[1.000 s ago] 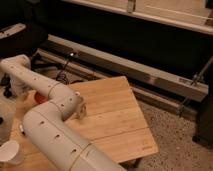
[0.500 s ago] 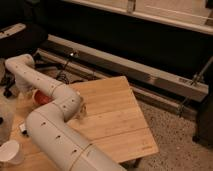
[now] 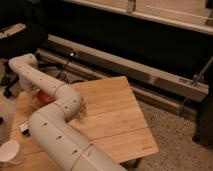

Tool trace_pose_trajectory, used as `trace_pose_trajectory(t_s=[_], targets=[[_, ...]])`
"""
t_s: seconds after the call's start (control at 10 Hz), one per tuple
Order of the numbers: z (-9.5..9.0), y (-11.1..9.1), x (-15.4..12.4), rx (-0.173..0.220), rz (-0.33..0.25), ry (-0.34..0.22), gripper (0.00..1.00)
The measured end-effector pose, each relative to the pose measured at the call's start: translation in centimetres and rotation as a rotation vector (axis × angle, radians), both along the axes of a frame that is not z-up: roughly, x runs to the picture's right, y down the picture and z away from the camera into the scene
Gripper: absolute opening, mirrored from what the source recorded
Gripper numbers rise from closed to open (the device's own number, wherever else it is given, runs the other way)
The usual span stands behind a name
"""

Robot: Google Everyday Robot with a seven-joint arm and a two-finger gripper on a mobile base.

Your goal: Push the ceramic bowl across the table

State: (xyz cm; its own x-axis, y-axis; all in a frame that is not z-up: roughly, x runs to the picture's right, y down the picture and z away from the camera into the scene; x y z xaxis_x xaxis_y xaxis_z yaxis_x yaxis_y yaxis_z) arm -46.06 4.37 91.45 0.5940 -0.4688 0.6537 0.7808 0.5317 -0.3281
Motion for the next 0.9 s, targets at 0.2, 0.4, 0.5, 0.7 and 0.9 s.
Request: trace_pose_trajectory(t_s=[0.2, 0.4, 0.5, 0.7, 0.9], targets=[[0.2, -0.5, 1.0, 0.001, 0.005, 0.022, 0.05], [0.5, -0.9, 2.0, -0.001, 0.013, 0.044, 0.05], [0.6, -1.0, 2.4, -0.004, 0.019, 0.052, 0.05], [0.9, -1.3, 3.4, -0.012, 0.037, 0.072, 0.05], [1.2, -1.6, 4.2, -0.015, 0.051, 0.086, 0.05]])
